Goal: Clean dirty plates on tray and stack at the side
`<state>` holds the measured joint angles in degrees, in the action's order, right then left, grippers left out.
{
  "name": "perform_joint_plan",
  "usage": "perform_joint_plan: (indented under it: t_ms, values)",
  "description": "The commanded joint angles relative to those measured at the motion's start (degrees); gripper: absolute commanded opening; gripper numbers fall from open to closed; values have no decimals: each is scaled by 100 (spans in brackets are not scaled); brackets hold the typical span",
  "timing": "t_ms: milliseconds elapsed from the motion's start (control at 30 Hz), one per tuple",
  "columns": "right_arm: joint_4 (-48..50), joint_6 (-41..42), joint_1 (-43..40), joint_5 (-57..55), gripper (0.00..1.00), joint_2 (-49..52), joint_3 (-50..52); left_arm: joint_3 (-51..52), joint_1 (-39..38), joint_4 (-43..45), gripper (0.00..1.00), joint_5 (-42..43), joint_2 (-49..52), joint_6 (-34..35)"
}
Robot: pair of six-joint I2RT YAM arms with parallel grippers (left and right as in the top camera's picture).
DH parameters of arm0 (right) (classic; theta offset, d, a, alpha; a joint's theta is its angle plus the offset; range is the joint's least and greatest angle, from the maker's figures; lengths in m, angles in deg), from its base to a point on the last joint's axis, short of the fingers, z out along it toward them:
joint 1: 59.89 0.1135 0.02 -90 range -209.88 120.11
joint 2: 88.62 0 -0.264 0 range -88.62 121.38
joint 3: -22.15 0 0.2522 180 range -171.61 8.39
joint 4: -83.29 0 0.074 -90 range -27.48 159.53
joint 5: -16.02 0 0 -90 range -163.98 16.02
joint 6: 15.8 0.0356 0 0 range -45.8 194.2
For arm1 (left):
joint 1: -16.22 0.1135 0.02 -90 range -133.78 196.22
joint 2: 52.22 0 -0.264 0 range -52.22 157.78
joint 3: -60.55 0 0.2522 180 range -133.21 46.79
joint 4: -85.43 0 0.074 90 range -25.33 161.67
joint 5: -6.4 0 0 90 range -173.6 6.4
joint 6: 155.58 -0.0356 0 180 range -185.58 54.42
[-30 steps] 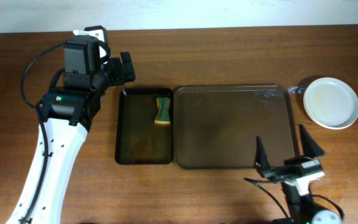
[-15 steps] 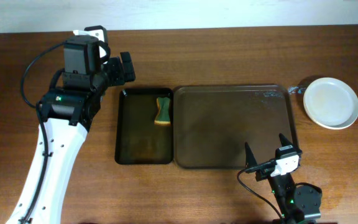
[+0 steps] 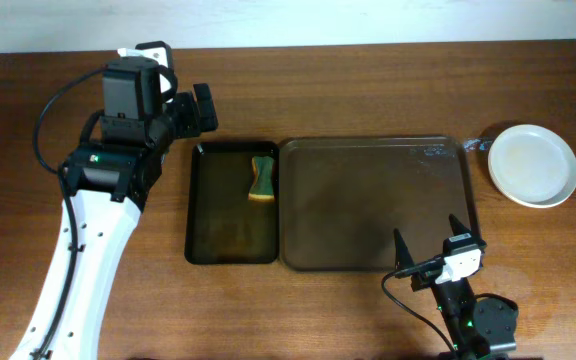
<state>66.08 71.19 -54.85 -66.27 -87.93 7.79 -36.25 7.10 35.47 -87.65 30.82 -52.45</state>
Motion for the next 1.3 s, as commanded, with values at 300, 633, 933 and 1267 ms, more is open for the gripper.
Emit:
perform_joint_plan:
  t_ms: [300, 633, 933, 1267]
  values:
    - [-42, 42, 15, -74, 98, -28, 28, -4, 31, -39, 100, 15, -46, 55]
    - [-42, 42, 15, -74, 98, -28, 28, 986, 92, -758, 100, -13, -2734, 52]
    - [-42, 42, 15, -76, 98, -28, 28, 5239, 472, 4553, 100, 190, -6107, 420]
    - [-42, 42, 15, -76, 98, -28, 28, 8035, 817, 6393, 100, 125, -8279, 420]
